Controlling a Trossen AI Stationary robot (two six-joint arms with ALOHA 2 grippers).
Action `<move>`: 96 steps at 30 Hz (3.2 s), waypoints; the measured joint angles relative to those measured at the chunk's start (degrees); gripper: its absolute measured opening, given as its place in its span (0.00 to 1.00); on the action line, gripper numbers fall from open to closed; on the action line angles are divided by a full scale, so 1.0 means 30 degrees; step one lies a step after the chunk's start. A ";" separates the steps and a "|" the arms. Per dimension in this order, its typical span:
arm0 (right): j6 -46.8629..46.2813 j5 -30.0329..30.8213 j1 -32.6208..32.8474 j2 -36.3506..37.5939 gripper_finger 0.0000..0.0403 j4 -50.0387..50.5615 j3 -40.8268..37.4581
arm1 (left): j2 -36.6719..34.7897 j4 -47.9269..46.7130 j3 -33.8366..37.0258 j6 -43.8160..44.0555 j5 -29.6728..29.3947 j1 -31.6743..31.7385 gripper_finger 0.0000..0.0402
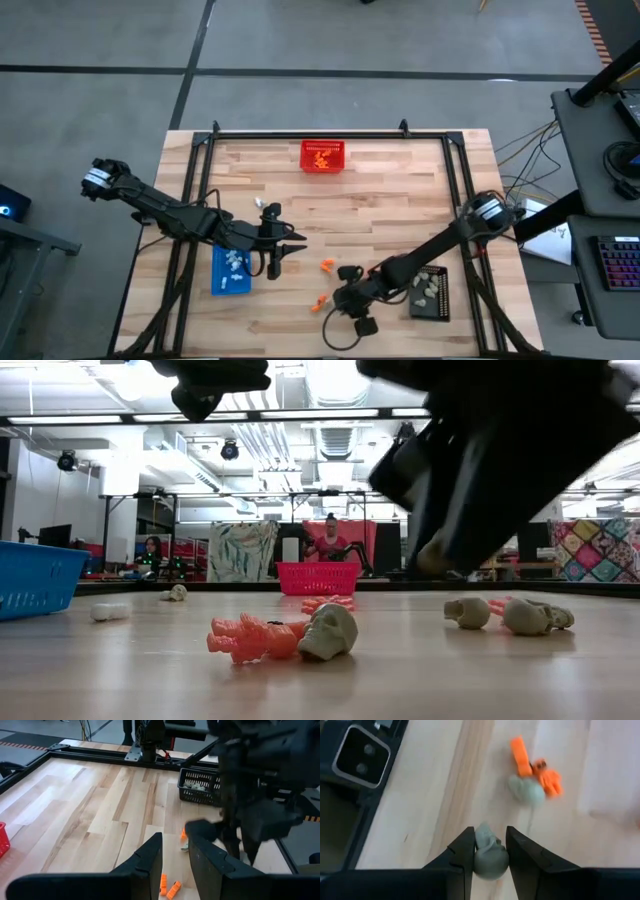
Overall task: Sort Halloween decoration
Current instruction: Put the gray skull toy into the black bin, then put the white skeleton toy into the blue bin
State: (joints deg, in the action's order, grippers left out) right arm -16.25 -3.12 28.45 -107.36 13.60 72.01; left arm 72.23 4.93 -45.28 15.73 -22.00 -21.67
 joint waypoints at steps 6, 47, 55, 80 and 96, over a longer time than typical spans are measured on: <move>-0.1481 0.0006 0.0015 0.1411 0.22 0.7530 0.2009 | 0.0000 0.0057 0.0000 -0.0058 0.0000 0.0002 0.19; -1.1001 -0.0431 0.4189 0.4249 0.25 1.7102 -0.3563 | 0.0000 0.0363 0.0000 -0.0066 0.0009 0.0002 0.19; -1.1005 -0.0434 0.4189 0.4252 0.34 1.7046 -0.3563 | 0.0000 0.0357 0.0000 -0.0066 0.0009 0.0001 0.19; -0.7947 1.2544 0.4167 0.7233 0.29 1.5360 -0.0151 | 0.0000 -0.0687 0.0000 0.5952 0.0205 0.0007 0.19; -0.3057 1.7690 0.4101 0.7414 0.26 0.9201 -0.0860 | 0.3234 -0.1398 -0.0113 1.2580 0.1305 0.0007 0.19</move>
State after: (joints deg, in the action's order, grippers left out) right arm -25.42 49.95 40.75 -85.12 41.21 69.43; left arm 81.93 0.74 -45.62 53.46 -18.09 -21.65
